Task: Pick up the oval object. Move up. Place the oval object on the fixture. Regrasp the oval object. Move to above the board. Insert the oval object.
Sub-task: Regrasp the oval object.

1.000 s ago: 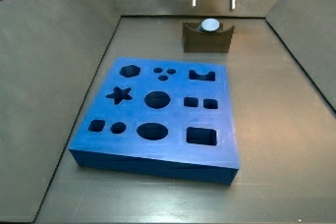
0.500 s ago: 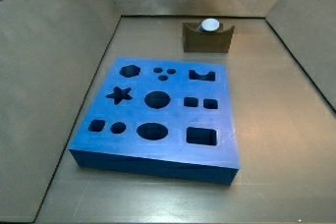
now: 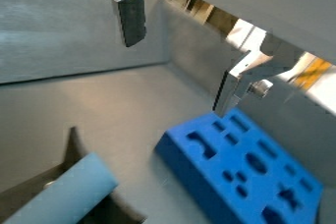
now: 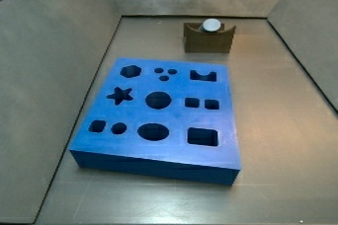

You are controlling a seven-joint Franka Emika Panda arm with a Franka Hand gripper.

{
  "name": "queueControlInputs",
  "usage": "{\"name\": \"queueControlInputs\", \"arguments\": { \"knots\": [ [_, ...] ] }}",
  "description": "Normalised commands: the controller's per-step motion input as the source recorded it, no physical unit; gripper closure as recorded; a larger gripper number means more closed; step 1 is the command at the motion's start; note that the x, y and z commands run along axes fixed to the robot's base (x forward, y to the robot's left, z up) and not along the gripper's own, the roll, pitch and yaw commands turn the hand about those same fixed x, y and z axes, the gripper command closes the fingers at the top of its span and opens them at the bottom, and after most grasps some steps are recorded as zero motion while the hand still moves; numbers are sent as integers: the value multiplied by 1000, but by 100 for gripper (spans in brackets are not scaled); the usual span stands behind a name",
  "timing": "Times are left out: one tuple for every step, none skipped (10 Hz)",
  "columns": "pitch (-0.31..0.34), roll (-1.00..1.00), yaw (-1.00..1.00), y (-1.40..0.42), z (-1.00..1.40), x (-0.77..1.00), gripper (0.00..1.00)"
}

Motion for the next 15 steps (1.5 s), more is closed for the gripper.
{"name": "queueControlInputs", "arguments": {
  "knots": [
    [12,1000,14,-31,19,-7,0],
    [7,1000,15,-33,15,-17,0],
    [1,1000,16,-22,10,-27,0],
    [-4,1000,16,-23,4,-30,0],
    [-9,1000,17,-24,8,-31,0],
    [-15,1000,18,-21,5,-28,0],
    [-22,1000,20,-21,-4,-23,0],
    [-24,1000,21,-20,-1,-23,0],
    [-24,1000,22,-16,3,-22,0],
    [-21,1000,23,-18,7,-17,0],
    [-16,1000,24,-20,13,-8,0],
    [-11,1000,25,-22,7,7,0],
    [-4,1000,27,-22,-15,24,0],
    [4,1000,29,-23,-15,33,0],
    [17,1000,33,-28,-15,48,0]
  ]
}}
